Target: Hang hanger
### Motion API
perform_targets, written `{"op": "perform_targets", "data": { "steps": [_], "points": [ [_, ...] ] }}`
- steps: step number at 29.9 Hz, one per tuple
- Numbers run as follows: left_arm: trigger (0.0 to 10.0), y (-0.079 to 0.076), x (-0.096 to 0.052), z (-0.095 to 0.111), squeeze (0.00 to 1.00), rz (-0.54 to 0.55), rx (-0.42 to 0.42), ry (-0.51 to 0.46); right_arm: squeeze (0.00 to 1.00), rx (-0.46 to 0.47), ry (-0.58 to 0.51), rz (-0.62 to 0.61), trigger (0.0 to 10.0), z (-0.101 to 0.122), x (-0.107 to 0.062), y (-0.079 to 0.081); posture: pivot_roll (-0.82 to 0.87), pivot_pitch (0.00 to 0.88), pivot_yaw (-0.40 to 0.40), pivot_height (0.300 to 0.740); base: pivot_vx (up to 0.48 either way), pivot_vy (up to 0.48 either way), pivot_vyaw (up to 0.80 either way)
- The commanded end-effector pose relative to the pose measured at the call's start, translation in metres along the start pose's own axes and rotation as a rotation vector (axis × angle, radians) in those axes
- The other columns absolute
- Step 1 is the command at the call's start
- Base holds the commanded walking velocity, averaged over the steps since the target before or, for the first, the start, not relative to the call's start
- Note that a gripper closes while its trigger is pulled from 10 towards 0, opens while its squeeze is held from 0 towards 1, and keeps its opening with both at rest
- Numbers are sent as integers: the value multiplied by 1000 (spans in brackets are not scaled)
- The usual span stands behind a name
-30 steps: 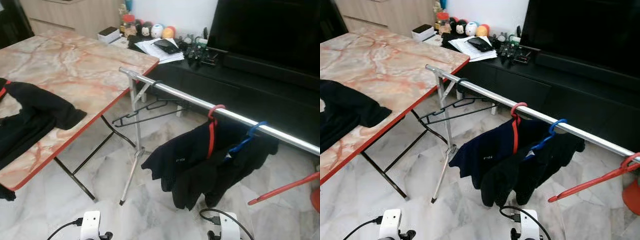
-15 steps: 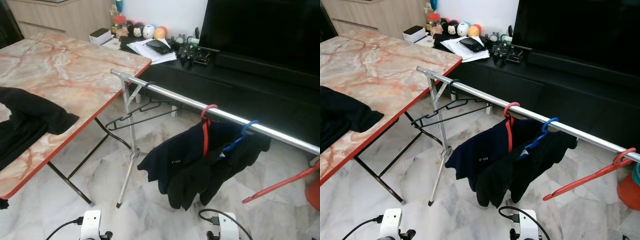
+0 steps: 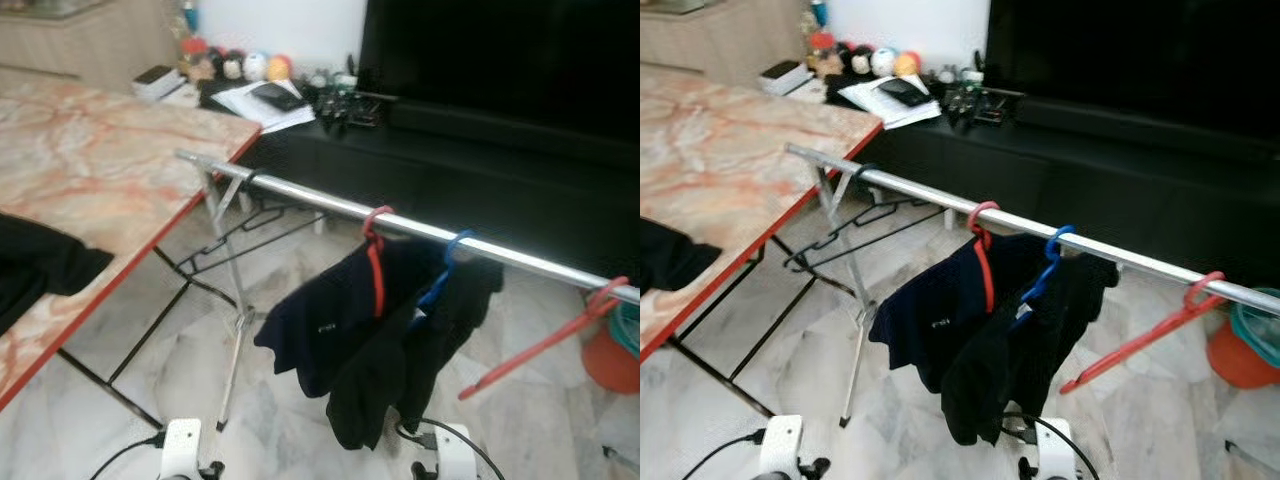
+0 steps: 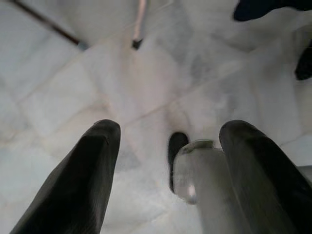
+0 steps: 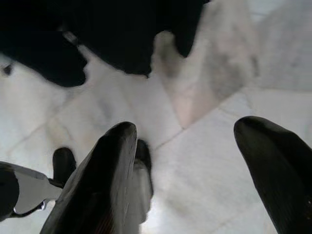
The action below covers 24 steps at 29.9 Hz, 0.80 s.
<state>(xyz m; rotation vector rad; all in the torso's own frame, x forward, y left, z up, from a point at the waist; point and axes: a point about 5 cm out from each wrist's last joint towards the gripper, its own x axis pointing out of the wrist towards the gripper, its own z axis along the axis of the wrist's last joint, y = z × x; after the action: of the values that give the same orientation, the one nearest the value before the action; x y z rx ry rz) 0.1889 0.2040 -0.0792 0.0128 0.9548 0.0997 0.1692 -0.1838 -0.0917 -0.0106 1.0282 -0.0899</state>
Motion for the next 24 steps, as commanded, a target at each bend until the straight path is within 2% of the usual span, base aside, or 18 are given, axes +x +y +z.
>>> {"op": "perform_targets", "data": {
  "steps": [1,7,24],
  "points": [
    [10000,1,0,-3,0,4,4,10,0,-7,11,6,10000,-3,0,2,5,0,-9,740,0,0,-800],
    [10000,1,0,-2,0,11,-14,7,0,-9,11,8,10000,-2,0,2,7,0,-12,740,0,-85,-800],
    [10000,1,0,-1,0,4,4,8,0,-12,11,15,10000,-2,0,3,8,0,-9,740,0,0,-782]
  ]
}}
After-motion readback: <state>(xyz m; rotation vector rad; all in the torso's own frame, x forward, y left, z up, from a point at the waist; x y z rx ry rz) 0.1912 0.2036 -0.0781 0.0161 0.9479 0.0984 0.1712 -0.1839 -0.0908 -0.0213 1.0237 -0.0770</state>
